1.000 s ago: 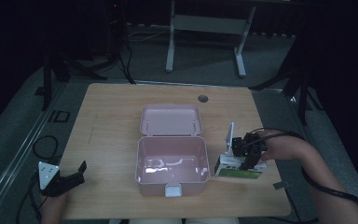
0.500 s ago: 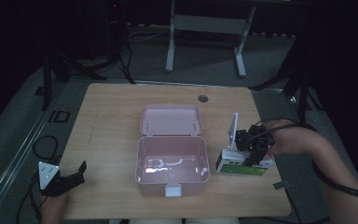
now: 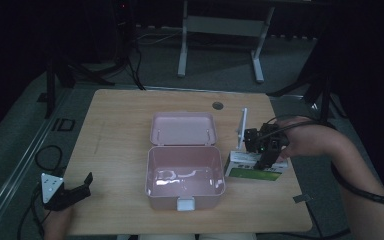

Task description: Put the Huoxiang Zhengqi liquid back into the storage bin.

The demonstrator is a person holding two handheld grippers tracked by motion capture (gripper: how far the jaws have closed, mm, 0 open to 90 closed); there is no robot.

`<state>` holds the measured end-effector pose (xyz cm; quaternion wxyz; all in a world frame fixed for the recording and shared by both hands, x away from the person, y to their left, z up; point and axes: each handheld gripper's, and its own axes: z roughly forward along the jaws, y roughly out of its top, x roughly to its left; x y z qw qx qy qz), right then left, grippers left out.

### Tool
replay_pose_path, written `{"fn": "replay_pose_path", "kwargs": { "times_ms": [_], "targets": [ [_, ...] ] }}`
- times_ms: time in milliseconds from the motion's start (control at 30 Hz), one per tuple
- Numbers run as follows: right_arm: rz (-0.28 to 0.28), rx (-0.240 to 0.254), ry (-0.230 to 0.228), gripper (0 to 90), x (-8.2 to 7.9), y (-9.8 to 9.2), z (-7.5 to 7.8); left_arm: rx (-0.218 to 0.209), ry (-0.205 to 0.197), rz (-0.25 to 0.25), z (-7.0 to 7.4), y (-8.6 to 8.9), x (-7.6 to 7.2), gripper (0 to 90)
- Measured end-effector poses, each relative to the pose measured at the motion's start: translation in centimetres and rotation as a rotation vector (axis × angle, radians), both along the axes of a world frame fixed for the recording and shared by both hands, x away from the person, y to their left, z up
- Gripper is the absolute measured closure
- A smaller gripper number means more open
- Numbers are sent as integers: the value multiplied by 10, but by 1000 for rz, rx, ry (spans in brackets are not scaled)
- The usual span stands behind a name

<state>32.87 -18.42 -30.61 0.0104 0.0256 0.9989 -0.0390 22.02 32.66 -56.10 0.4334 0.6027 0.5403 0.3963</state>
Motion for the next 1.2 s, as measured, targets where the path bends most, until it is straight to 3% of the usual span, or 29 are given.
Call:
{"fn": "replay_pose_path", "kwargs": {
  "times_ms": [533,800,1200],
  "targets": [
    [61,18,16,622,-6,54,17,1,-3,-3,0,0,0,4],
    [99,20,9,621,-8,86,16,2,-7,-1,0,-1,-1,4],
    [154,55,64,621,-11,132,3,0,-9,-2,0,0,-1,4]
  ]
}}
